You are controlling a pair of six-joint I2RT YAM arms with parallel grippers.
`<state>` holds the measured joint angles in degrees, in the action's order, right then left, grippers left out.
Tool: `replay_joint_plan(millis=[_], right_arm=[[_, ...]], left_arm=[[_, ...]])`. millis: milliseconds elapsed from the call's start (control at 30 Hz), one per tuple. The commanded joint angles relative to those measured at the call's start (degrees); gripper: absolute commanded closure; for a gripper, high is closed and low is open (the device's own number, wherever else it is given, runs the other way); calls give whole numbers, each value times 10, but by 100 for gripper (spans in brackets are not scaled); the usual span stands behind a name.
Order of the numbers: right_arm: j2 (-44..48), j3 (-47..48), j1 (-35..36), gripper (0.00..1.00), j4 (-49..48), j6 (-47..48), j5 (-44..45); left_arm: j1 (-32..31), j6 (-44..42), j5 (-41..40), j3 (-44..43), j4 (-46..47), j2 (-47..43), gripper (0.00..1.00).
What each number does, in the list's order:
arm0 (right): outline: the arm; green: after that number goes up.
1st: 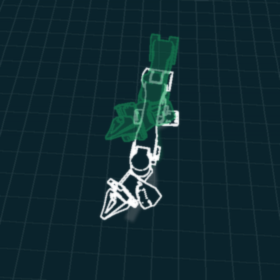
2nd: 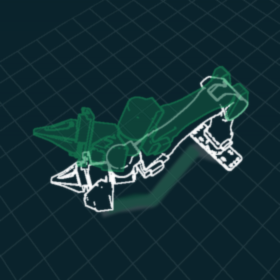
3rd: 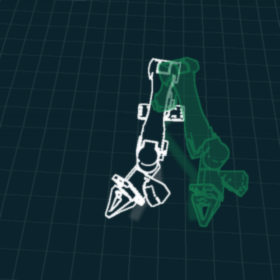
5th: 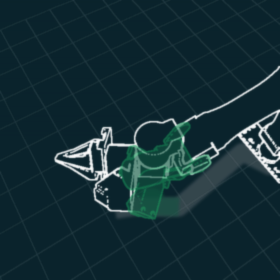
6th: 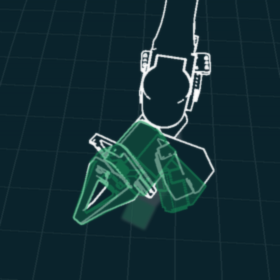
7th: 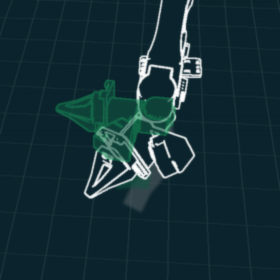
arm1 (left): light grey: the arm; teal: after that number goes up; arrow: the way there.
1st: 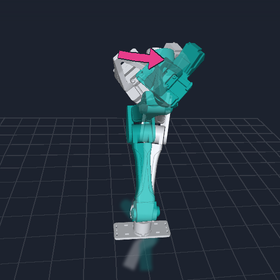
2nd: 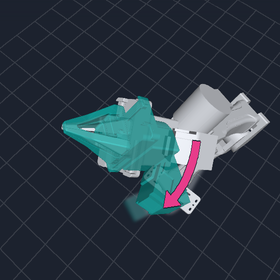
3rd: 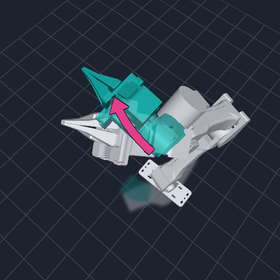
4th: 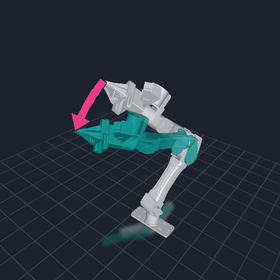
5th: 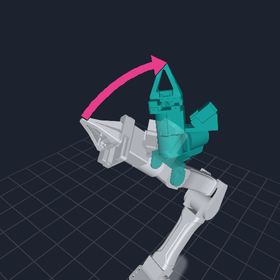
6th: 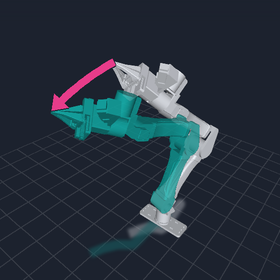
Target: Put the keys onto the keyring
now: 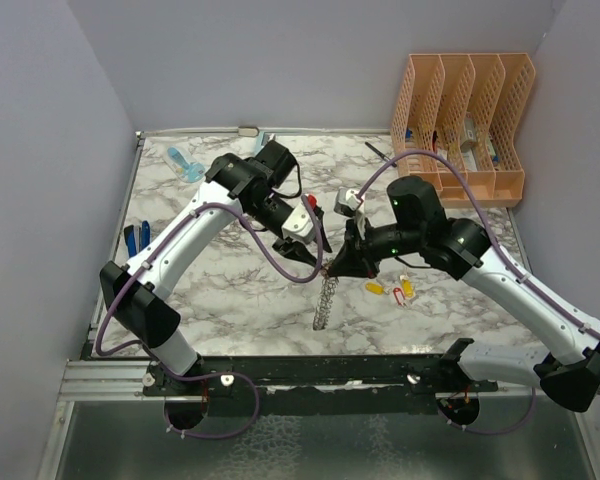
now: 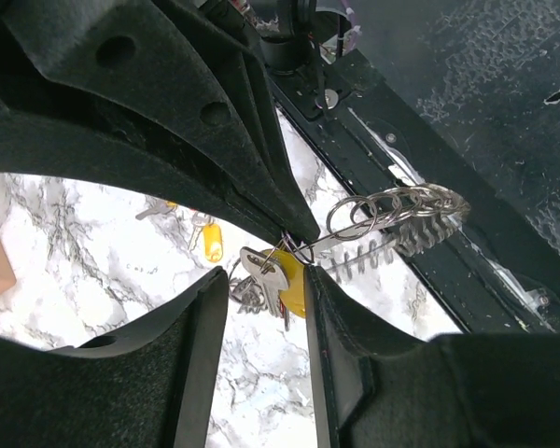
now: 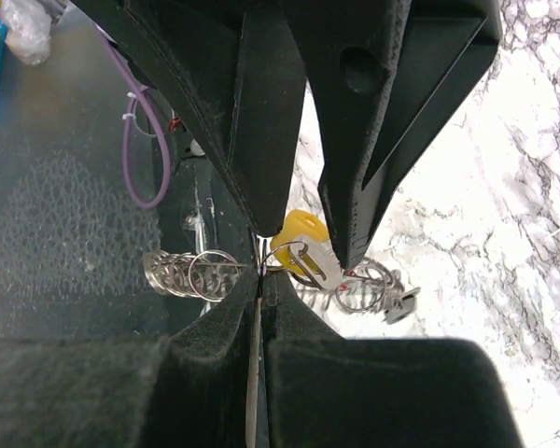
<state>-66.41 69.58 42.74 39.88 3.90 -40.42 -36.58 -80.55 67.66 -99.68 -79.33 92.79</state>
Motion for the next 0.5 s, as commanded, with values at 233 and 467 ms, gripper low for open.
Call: replay_joint_plan(millis=[233,467], right_arm=[[16,-14,-1,99,-35,-17,-9],[24,-13,-2,99,-40,-34,9]], left_arm=[[-12,-20,19,9,-14,-22,77],[-12,-27,22,21,-14,-28,100]])
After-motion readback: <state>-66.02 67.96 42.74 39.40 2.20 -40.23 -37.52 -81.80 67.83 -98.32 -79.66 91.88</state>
